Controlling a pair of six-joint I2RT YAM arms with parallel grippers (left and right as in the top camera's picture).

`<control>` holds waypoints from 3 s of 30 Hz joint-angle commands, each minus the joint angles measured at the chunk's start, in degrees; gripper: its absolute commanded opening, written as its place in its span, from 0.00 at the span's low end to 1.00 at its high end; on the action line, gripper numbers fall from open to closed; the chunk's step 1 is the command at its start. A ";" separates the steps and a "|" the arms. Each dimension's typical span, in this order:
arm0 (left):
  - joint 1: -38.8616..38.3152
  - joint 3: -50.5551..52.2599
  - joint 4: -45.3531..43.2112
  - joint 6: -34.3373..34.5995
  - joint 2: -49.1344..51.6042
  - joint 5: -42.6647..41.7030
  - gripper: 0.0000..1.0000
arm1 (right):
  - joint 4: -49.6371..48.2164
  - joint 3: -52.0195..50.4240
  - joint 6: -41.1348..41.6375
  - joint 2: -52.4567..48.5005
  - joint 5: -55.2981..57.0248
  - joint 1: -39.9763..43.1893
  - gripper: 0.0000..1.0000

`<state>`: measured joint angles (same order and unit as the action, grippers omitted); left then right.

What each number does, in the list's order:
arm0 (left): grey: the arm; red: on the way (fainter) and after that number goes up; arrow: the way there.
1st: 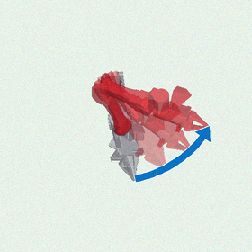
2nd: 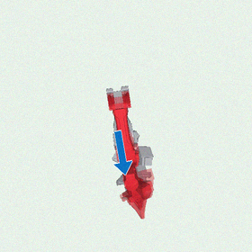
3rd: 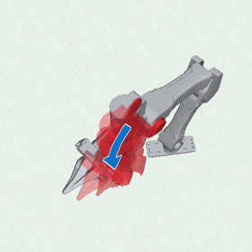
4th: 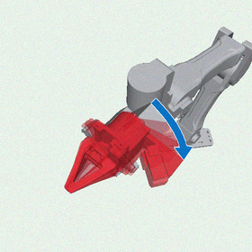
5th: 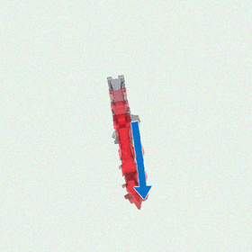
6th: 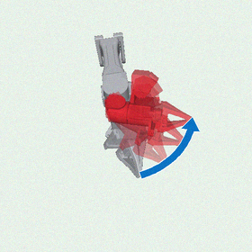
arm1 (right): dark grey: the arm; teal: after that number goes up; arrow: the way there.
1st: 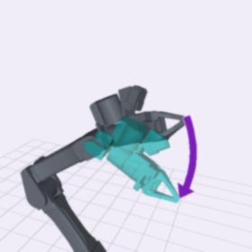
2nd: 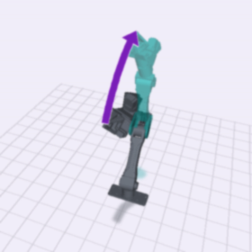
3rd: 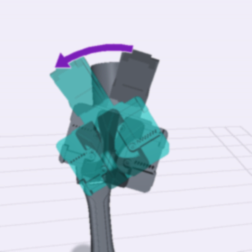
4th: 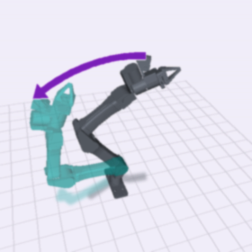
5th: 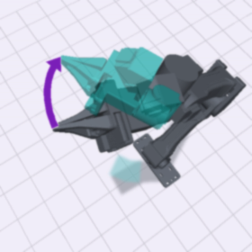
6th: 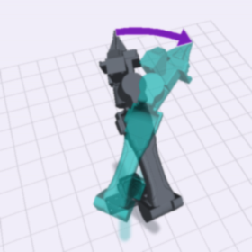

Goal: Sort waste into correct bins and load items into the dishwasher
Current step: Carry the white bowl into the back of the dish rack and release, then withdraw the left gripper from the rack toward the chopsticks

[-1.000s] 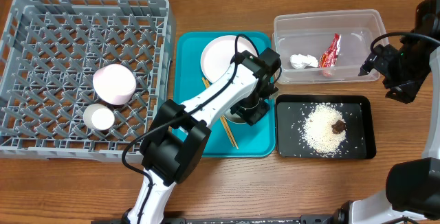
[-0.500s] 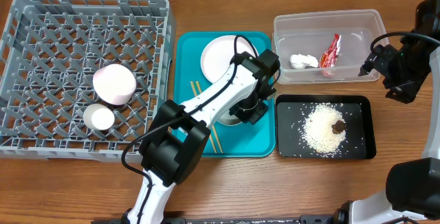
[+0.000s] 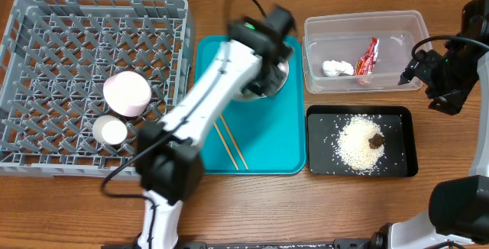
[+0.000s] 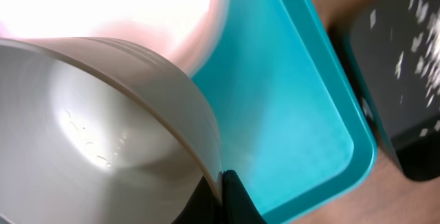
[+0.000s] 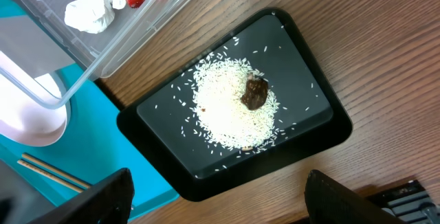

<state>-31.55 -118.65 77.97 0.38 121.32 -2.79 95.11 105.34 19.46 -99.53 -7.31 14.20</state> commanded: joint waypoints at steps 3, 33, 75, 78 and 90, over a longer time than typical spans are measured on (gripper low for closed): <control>10.67 -3.39 -2.08 0.79 -9.14 -5.60 0.04 | -0.24 0.81 -0.17 1.90 -0.24 0.02 0.81; 51.36 -3.32 -4.39 -18.62 9.33 -70.05 0.04 | -0.17 0.81 -0.15 1.90 -0.24 0.02 0.81; 66.86 -5.81 4.92 -9.14 0.37 -42.73 1.00 | 1.05 0.81 -0.15 1.90 -0.24 0.02 0.81; 64.30 -5.81 6.54 1.51 -3.28 -30.45 1.00 | 1.05 0.81 -0.15 1.90 -0.22 0.02 0.81; 45.18 -5.79 13.33 16.92 -9.11 -9.33 1.00 | 0.79 0.81 -0.37 1.90 -0.24 0.02 0.84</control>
<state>16.21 -123.59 90.67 12.23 112.92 -17.34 96.03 105.34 19.42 -99.53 -7.31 14.22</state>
